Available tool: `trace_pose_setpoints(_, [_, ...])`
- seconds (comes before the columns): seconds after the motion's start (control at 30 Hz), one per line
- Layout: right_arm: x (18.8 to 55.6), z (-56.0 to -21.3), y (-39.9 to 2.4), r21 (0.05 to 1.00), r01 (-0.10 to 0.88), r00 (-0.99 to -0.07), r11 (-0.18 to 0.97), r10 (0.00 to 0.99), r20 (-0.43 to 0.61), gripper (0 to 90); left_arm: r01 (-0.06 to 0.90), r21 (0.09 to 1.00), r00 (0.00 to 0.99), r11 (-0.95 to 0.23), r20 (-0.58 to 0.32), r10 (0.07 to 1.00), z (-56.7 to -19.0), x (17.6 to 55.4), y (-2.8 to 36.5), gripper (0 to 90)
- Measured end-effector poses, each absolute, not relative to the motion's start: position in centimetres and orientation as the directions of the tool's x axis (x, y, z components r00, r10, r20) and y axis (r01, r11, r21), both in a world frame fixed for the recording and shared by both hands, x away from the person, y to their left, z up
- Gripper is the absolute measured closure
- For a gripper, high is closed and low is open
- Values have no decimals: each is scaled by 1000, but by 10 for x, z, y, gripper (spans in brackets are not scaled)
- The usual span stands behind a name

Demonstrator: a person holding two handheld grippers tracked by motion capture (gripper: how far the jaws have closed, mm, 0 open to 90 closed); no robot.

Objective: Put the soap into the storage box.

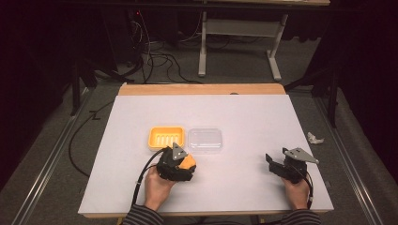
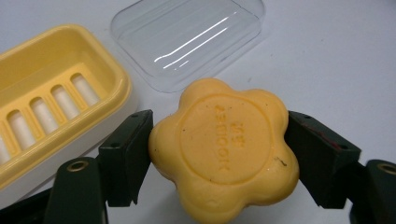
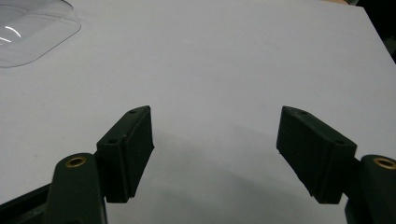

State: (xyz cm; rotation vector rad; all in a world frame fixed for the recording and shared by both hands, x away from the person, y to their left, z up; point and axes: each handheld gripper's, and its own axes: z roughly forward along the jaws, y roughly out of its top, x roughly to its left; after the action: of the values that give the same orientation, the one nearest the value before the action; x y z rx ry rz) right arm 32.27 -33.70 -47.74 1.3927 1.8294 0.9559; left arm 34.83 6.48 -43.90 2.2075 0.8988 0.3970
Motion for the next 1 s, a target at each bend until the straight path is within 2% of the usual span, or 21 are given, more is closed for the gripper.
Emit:
trace_pose_setpoints(0.53, [323, -478, -337, 841, 509, -237, 181, 969, -66, 276, 450, 723, 704, -524, 74, 707, -424, 349, 76, 274])
trace_pose_setpoints(1.0, [323, -477, -337, 844, 507, -233, 174, 971, -60, 275, 464, 730, 687, -501, 60, 724, -414, 358, 85, 274])
